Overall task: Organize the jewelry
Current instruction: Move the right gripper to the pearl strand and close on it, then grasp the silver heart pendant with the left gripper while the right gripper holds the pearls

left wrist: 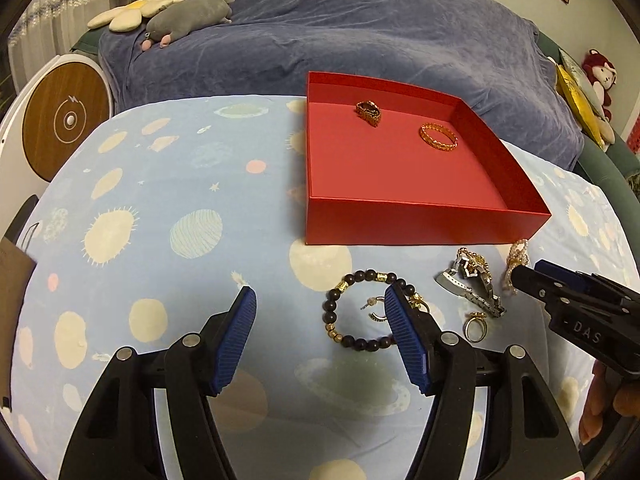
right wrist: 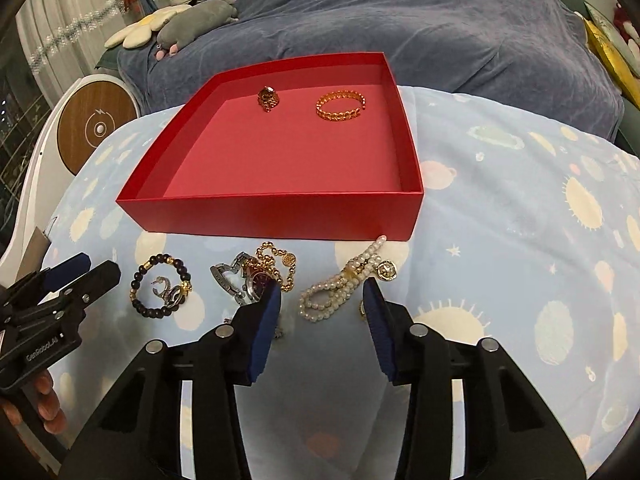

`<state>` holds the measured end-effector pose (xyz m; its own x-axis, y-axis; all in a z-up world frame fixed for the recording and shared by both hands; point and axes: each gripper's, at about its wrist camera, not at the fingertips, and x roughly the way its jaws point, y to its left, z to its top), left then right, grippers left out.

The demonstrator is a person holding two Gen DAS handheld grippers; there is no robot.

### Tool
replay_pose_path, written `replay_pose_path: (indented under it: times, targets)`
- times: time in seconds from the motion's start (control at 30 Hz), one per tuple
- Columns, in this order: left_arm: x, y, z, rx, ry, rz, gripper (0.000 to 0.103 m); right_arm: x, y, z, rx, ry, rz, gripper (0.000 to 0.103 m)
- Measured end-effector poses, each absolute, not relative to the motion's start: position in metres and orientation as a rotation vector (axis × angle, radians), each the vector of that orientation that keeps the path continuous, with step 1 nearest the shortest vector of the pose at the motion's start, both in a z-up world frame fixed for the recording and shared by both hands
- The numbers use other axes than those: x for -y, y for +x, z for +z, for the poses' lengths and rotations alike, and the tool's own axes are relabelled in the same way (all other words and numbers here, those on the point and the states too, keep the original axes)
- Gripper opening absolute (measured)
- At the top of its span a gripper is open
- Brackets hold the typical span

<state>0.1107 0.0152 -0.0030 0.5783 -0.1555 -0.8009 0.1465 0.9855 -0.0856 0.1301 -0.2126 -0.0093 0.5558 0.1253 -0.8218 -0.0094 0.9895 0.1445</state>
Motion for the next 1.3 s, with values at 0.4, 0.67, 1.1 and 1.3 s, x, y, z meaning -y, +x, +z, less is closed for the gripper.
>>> replay_pose_path:
  times: [0.4,0.67,1.1,1.3]
  targets:
    - [-0.015,0.107,-0.013,-0.968,-0.004,-0.203,0.064,0.212,0.144,-0.025,-0.988,0.095,0.039,0.038]
    - [-0.013,0.106,-0.016,-0.979,-0.004,-0.201,0.064,0.225,0.132,-0.024,-1.006,0.115,0.019,0.019]
    - [-0.002,0.104,-0.011,-0.967,-0.003,-0.232,0.064,0.231,0.135,-0.022,-1.024,0.149,0.052,0.019]
    - [0.000,0.104,-0.012,-0.970,-0.006,-0.239,0.064,0.227,0.131,-0.013,-1.006,0.123,0.060,0.015]
